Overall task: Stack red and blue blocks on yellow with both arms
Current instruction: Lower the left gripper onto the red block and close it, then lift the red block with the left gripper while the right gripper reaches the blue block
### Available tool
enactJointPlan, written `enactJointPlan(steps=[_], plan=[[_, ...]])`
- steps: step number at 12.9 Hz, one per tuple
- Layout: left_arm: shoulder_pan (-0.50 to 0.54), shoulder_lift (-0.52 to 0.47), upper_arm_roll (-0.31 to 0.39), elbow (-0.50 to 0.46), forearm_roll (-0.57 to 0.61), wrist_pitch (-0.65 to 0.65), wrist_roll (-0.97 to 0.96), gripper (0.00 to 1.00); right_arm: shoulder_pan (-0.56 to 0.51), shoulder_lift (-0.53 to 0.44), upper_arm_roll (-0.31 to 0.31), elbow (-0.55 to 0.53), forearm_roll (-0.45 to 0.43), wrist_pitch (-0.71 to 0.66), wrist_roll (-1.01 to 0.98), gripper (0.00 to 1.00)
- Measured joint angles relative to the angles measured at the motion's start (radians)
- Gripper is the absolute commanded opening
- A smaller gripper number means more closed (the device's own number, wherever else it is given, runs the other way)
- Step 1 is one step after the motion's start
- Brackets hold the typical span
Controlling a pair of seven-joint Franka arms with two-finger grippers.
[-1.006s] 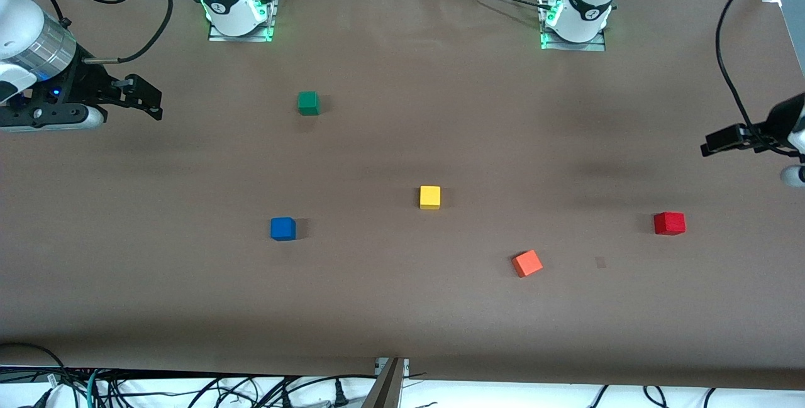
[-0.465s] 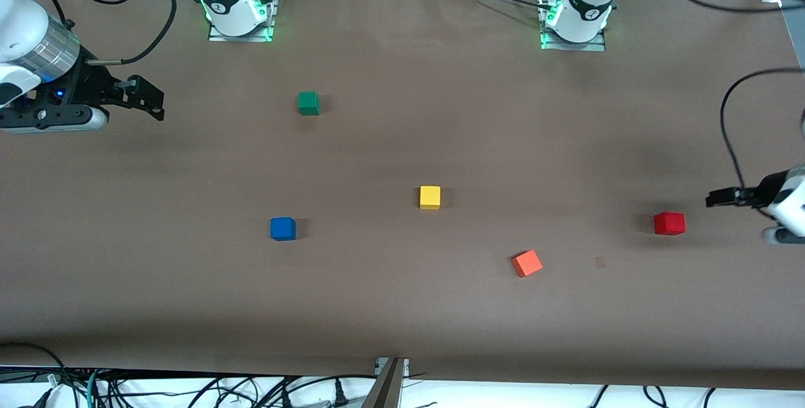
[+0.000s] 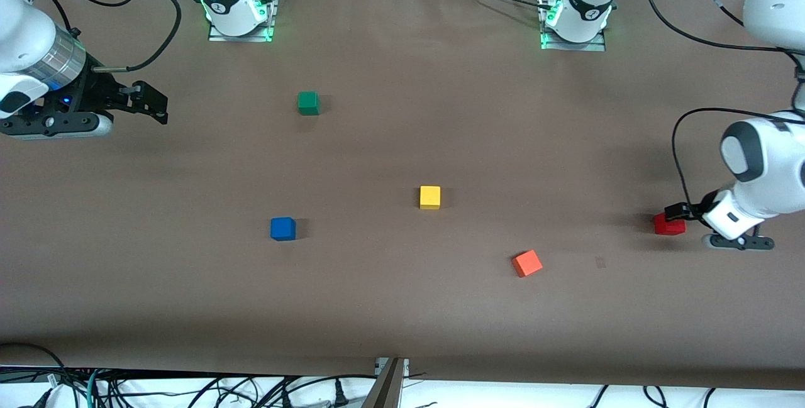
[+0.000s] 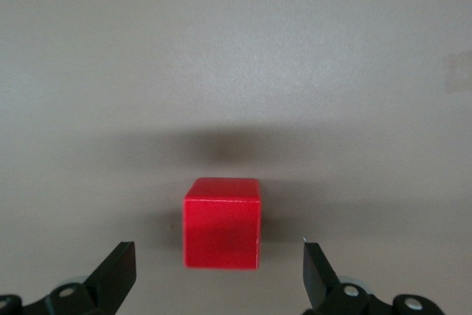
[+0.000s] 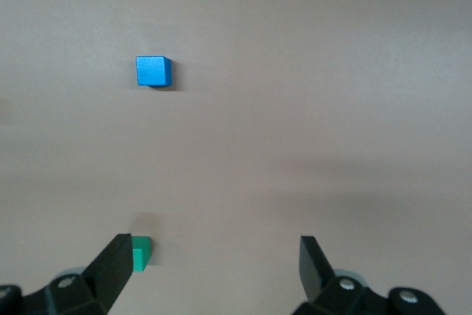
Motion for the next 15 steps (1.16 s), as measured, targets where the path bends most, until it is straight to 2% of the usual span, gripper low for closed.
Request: enactJointPlan(steps=[4, 5, 6, 7, 8, 9, 13, 15], plan=[[0.000, 0.013, 0.000, -0.054, 0.000, 0.093, 0.009, 1.00, 0.000, 0.004, 0.000, 0.000, 0.000, 0.000, 0.000, 1.00], [0.000, 0.016, 0.000, -0.062, 0.000, 0.116, 0.016, 0.94, 0.000, 0.010, 0.001, 0.000, 0.000, 0.000, 0.000, 1.00], [0.001, 0.020, 0.000, -0.068, 0.000, 0.136, 0.022, 0.70, 0.000, 0.019, 0.001, 0.000, 0.000, 0.001, 0.000, 1.00], [0.003, 0.025, 0.000, -0.071, 0.000, 0.149, 0.034, 0.35, 0.000, 0.029, 0.001, 0.000, 0.000, 0.001, 0.000, 1.00], [0.007, 0.030, 0.000, -0.072, 0.000, 0.154, 0.042, 0.13, 0.000, 0.036, 0.002, 0.000, 0.000, 0.001, 0.000, 1.00], [0.009, 0.033, 0.000, -0.072, 0.000, 0.158, 0.047, 0.00, 0.001, 0.043, 0.002, -0.001, -0.001, 0.000, 0.000, 1.00], [0.011, 0.024, -0.012, -0.059, 0.000, 0.167, 0.047, 0.00, 0.002, 0.134, 0.006, -0.010, -0.009, 0.000, -0.003, 1.00], [0.013, -0.010, -0.070, -0.046, -0.001, 0.153, -0.015, 0.00, 0.006, 0.180, 0.009, -0.009, -0.008, 0.027, -0.003, 1.00]])
